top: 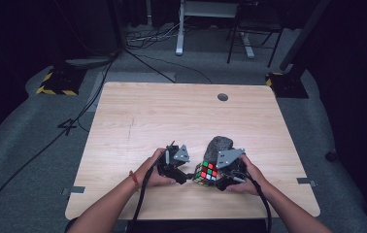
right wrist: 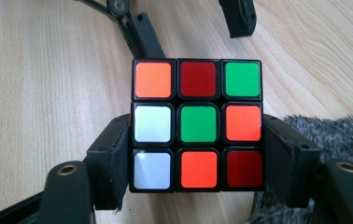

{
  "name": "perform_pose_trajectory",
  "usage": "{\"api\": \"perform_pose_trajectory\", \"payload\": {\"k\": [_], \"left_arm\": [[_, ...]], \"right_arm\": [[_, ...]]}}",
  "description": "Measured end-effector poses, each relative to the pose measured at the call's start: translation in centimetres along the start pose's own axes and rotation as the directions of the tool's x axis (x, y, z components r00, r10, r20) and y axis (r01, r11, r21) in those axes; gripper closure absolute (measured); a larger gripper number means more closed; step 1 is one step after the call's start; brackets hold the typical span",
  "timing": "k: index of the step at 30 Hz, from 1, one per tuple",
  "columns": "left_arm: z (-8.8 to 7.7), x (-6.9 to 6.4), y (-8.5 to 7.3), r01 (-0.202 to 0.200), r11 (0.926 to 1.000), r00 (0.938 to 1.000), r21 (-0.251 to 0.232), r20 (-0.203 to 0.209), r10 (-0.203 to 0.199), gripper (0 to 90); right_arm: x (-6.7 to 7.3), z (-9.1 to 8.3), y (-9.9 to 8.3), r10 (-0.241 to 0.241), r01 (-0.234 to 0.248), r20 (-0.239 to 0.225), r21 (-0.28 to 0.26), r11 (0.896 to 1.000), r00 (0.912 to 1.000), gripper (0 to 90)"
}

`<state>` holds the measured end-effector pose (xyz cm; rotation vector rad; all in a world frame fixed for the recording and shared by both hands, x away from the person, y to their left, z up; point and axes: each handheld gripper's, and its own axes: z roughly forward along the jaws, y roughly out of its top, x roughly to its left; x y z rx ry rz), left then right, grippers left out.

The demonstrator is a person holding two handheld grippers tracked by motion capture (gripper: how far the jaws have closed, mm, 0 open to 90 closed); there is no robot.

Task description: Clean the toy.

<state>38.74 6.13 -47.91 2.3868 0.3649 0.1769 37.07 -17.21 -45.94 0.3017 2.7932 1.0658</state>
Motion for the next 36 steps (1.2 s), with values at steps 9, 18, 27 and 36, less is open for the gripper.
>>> {"api": "perform_pose_trajectory", "payload": {"k": [9, 18, 27, 36], "left_arm": [[0.7, -0.2, -0.4, -0.031, 0.9988, 0.9989, 0.038, 0.037, 0.03, 26.7], [0.6, -0.1, -0.5, -0.036, 0.9993, 0.9919, 0.01, 0.122, 0.035, 22.1], [2.3, -1.0, 1.0, -0.071, 0.9975, 0.985, -0.008, 0.157, 0.071, 16.0], [4.0, -1.3, 1.8, -0.112, 0.9937, 0.98, 0.008, 0.166, 0.109, 16.0]], "right_arm": [[-0.1, 0.6, 0.4, -0.017, 0.017, -0.007, 0.008, 1.0, 0.9998, 33.2], [-0.2, 0.6, 0.2, -0.024, 0.024, -0.012, 0.002, 1.0, 0.9997, 33.2], [0.0, 0.8, 0.2, -0.03, 0.03, -0.017, -0.009, 1.0, 0.9994, 33.0], [0.1, 0.8, 0.2, -0.037, 0.036, -0.023, -0.018, 0.999, 0.9991, 32.6]]}}
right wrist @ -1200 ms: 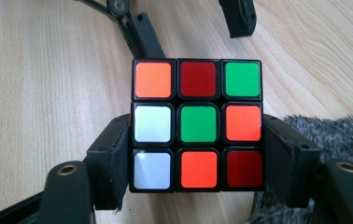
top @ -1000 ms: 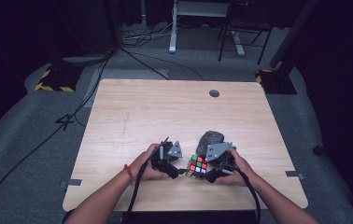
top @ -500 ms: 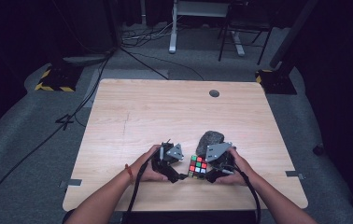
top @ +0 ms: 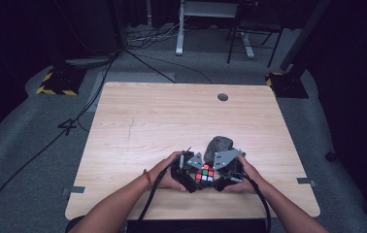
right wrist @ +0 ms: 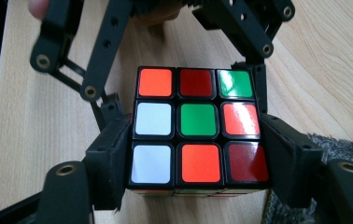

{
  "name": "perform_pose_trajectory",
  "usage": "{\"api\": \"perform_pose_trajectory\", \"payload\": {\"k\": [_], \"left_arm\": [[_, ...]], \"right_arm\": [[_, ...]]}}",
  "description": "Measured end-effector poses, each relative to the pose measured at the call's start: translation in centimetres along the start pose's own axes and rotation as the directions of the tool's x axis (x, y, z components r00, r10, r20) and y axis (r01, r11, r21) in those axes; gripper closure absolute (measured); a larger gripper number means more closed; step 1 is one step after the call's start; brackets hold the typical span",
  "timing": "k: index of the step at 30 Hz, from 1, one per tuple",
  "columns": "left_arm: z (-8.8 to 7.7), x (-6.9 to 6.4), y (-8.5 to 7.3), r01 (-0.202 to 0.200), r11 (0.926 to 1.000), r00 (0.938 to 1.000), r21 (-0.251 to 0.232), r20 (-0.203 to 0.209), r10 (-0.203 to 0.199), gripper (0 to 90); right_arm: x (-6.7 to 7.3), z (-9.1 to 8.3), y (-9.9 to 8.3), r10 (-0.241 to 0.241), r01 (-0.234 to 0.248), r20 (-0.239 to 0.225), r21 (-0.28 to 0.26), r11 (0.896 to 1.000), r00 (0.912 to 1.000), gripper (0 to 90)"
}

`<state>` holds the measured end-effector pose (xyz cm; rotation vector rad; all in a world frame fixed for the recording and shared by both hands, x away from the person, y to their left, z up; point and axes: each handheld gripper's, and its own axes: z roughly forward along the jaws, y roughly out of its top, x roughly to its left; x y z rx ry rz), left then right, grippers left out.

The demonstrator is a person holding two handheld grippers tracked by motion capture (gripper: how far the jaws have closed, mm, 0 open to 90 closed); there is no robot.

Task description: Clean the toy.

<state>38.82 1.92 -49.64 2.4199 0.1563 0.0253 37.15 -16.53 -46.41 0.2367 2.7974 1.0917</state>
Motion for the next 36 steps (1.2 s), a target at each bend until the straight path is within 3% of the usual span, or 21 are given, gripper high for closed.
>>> {"api": "perform_pose_trajectory", "payload": {"k": [4, 8, 18, 26, 27, 28, 36], "left_arm": [[0.1, 0.0, -0.1, 0.005, 0.9999, 0.9999, -0.009, 0.011, -0.005, 19.1], [-0.1, -0.1, -0.2, -0.003, 0.9998, 1.0, -0.018, 0.009, 0.003, 27.9], [-0.5, -0.1, -0.6, -0.002, 0.9999, 1.0, -0.017, -0.002, 0.002, 32.8], [-1.1, 0.2, -1.2, 0.008, 0.9999, 0.9996, -0.009, -0.028, -0.009, 33.1], [-1.1, 0.2, -1.2, 0.008, 0.9999, 0.9996, -0.009, -0.028, -0.009, 32.3], [-1.1, 0.2, -1.2, 0.016, 0.9998, 0.9996, -0.008, -0.024, -0.016, 30.4], [-0.8, 0.1, -0.8, 0.015, 0.9998, 0.9988, -0.016, -0.047, -0.015, 24.9]], "right_arm": [[0.0, -0.1, -0.1, -0.004, 0.004, 0.005, -0.004, 1.0, 1.0, 31.6], [-0.1, -0.4, -0.1, 0.005, -0.005, 0.026, -0.011, 1.0, 0.9997, 30.2], [-0.4, -1.2, -1.2, 0.023, -0.022, 0.041, -0.012, 1.0, 0.9989, 27.8], [-0.8, -2.4, -2.2, 0.056, -0.055, 0.053, -0.032, 0.998, 0.997, 36.7], [-0.8, -2.4, -2.2, 0.056, -0.055, 0.053, -0.032, 0.998, 0.997, 36.7], [-0.7, -2.3, -2.3, 0.052, -0.049, 0.045, -0.051, 0.997, 0.9976, 44.2], [-0.5, -1.7, -1.8, 0.023, -0.021, 0.037, -0.06, 0.998, 0.999, 50.0]]}}
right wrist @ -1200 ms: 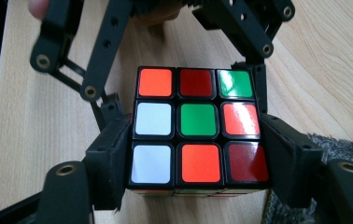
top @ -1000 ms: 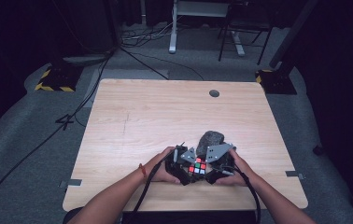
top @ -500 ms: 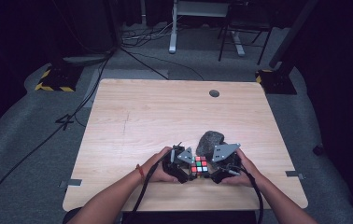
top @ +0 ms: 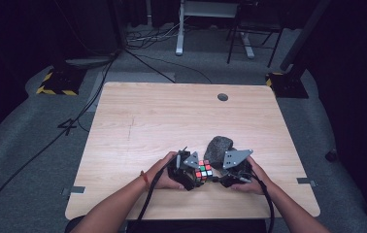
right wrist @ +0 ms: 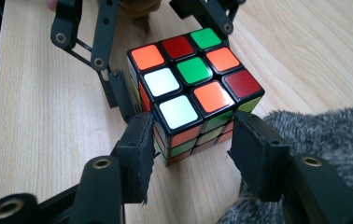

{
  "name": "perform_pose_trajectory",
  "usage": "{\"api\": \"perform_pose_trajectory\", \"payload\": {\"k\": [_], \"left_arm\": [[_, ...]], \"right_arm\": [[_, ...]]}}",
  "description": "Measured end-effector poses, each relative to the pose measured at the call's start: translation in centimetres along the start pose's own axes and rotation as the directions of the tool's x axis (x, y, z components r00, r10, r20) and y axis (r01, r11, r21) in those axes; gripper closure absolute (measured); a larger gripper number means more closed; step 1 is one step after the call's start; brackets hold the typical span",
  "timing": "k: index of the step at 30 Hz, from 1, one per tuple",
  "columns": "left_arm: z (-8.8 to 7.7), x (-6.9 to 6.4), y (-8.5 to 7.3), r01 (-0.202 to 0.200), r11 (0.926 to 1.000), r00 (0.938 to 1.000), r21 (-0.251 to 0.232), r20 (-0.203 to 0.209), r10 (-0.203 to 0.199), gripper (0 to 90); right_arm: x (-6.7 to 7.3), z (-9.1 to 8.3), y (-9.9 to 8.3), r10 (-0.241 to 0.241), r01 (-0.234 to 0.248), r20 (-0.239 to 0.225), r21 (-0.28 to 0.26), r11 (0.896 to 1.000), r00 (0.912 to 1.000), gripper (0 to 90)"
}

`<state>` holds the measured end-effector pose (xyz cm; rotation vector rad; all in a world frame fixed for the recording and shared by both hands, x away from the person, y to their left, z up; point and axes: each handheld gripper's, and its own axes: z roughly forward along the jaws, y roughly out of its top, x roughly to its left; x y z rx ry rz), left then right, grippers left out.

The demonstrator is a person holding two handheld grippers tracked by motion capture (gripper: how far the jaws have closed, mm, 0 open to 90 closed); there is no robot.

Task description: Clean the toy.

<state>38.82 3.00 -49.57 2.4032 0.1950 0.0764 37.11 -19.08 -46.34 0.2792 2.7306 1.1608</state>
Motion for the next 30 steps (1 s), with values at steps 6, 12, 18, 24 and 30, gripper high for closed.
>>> {"api": "perform_pose_trajectory", "payload": {"k": [6, 12, 18, 24, 30], "left_arm": [[0.0, 0.1, 0.1, -0.013, 0.9999, 0.9999, -0.003, 0.001, 0.013, 32.8], [-0.4, 0.2, -0.2, -0.027, 0.9996, 0.9995, 0.002, 0.015, 0.027, 33.4], [-0.8, 0.2, -0.6, -0.029, 0.9995, 0.9994, 0.013, 0.018, 0.029, 33.5], [-1.1, 0.4, -0.8, -0.036, 0.9992, 0.9989, 0.018, 0.032, 0.035, 33.6], [-1.3, 0.5, -1.1, -0.03, 0.9994, 0.9989, 0.016, 0.035, 0.029, 33.6]], "right_arm": [[0.0, 0.1, 0.1, 0.0, 0.0, -0.01, -0.008, 1.0, 1.0, 50.0], [-0.3, -0.9, -0.2, 0.013, -0.012, 0.014, -0.023, 1.0, 0.9998, 41.4], [-1.7, -2.8, -0.8, 0.058, -0.052, 0.134, -0.052, 0.997, 0.9892, 38.4], [-3.5, -3.3, -1.6, 0.129, -0.125, 0.246, -0.033, 0.992, 0.9607, 34.7], [-5.3, -2.0, -2.9, 0.214, -0.221, 0.23, 0.007, 0.975, 0.9495, 32.3]]}}
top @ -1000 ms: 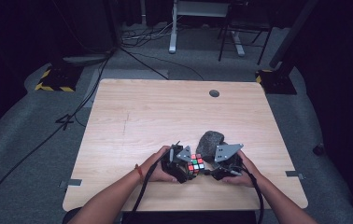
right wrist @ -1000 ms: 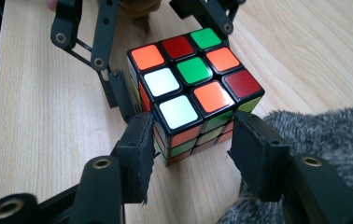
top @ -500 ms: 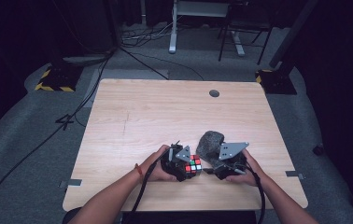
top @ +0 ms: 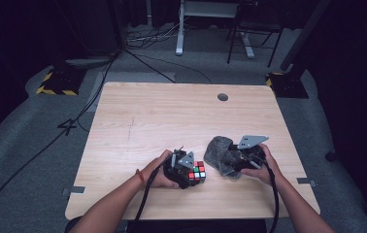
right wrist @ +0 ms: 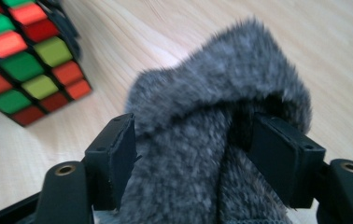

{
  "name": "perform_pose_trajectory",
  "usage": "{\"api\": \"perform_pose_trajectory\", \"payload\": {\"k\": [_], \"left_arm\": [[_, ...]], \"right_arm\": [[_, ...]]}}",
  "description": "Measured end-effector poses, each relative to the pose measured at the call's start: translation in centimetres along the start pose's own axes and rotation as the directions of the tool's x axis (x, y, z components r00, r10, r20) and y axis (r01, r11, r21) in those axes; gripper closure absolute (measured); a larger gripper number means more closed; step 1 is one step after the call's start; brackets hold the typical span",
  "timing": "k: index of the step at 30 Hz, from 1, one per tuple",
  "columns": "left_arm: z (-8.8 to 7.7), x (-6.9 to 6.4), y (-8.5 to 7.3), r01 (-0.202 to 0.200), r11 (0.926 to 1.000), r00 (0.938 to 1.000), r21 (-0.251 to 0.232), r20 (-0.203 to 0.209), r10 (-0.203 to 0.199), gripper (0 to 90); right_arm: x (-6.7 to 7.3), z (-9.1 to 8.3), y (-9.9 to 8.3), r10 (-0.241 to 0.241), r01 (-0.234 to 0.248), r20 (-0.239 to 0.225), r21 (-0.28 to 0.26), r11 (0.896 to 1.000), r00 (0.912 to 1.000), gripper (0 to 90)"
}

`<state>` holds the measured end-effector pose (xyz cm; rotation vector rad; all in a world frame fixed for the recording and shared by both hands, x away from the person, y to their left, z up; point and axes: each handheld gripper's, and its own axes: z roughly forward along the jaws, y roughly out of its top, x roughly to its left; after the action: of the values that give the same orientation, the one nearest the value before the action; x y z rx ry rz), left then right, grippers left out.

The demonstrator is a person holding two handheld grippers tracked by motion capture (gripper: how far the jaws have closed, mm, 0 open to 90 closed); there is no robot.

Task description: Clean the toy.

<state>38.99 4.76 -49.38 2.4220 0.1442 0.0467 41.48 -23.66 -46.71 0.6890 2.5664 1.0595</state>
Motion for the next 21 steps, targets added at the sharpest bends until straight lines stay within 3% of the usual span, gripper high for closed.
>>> {"api": "perform_pose_trajectory", "payload": {"k": [6, 11, 15, 18, 21], "left_arm": [[-0.1, 0.1, -0.5, 0.001, 0.9997, 1.0, -0.025, -0.004, -0.002, 33.7], [-0.2, -0.1, -0.6, 0.012, 0.9998, 0.9997, -0.014, -0.021, -0.013, 33.7], [-0.3, -0.2, -0.8, 0.047, 0.9988, 0.9982, -0.014, -0.036, -0.048, 33.7], [-0.4, -0.2, -0.8, 0.05, 0.9985, 0.9978, -0.019, -0.043, -0.051, 33.8], [-0.4, 0.1, -1.0, 0.089, 0.9955, 0.9927, -0.034, -0.079, -0.091, 33.8]], "right_arm": [[-0.6, 1.5, -0.6, 0.035, -0.035, -0.014, 0.04, 0.999, 0.9993, 35.0], [-0.7, 2.1, -0.9, 0.049, -0.046, -0.036, 0.067, 0.997, 0.9982, 42.6], [-0.7, 2.1, -1.0, 0.057, -0.053, -0.059, 0.074, 0.996, 0.9966, 50.6], [-0.6, 2.1, -0.9, 0.052, -0.047, -0.067, 0.073, 0.996, 0.9964, 55.8], [-0.4, 1.9, -0.9, 0.03, -0.025, -0.073, 0.075, 0.997, 0.9969, 63.1]]}}
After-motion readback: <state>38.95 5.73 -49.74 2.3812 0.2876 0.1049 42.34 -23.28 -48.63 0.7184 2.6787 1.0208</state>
